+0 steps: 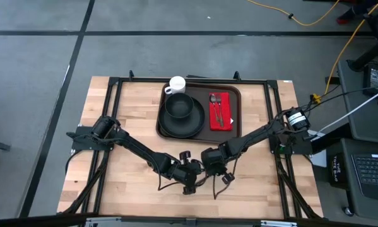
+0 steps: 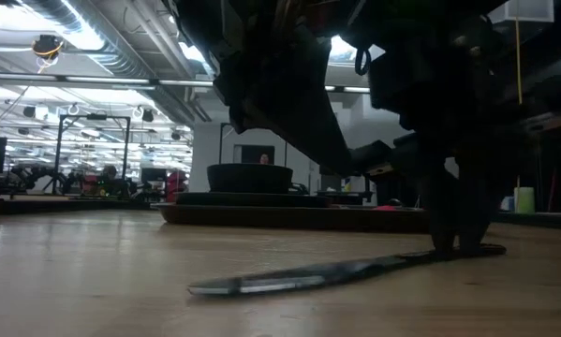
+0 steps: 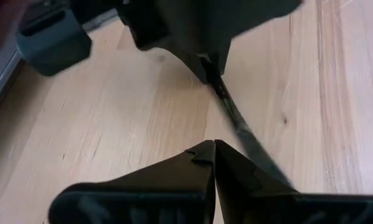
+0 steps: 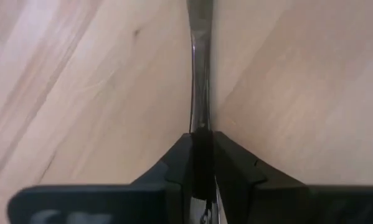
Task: Set up tray
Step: Put the black knife on the red napkin to the right of the black fork
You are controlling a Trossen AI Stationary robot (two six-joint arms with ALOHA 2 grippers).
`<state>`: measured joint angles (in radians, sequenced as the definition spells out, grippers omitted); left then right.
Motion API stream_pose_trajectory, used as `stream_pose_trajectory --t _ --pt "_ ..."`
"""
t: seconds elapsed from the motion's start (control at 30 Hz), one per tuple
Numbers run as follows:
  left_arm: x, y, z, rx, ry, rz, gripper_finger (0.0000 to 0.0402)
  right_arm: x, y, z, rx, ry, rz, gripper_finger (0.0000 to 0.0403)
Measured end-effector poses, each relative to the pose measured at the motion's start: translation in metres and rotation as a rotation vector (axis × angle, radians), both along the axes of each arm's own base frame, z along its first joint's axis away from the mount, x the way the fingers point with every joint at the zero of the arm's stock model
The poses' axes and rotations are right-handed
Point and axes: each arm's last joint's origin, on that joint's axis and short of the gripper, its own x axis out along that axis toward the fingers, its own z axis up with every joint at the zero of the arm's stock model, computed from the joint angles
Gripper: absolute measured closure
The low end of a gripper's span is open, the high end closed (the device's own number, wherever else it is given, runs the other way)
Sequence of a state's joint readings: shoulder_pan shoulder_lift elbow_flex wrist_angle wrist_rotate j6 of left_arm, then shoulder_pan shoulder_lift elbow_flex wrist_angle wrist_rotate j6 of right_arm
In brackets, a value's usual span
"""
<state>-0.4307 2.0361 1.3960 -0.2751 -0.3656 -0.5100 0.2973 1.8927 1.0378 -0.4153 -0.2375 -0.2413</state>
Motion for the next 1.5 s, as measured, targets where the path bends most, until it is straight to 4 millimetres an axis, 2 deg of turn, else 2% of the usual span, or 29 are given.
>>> stream_pose_trajectory --t 0.4,0.77,1.0,1.2,1.37,1.5 --pt "-0.007 0.003 -0.006 0.015 0.100 -0.018 0.0398 0.004 -0.013 0.000 0.048 0.071 -0.290 0.0351" --pt "-0.013 0.004 -0.010 0.020 0.184 -0.036 0.0398 0.009 -0.013 0.001 0.057 0.036 -0.398 0.0350" --pt "-0.015 0.005 -0.010 0.020 0.210 -0.033 0.0398 0.012 -0.013 0.001 0.074 0.012 -0.398 0.0350" --pt "-0.024 0.004 0.004 0.008 0.225 -0.032 0.0398 0.013 -0.014 0.007 0.118 0.008 -0.429 0.0350" --pt "-0.032 -0.004 0.019 0.051 0.169 -0.030 0.0398 0.011 -0.019 0.015 0.114 -0.010 -0.456 0.0350" --pt "-0.037 -0.013 0.022 0.106 0.139 -0.032 0.0398 0.011 -0.022 0.024 0.092 -0.054 -0.477 0.0350"
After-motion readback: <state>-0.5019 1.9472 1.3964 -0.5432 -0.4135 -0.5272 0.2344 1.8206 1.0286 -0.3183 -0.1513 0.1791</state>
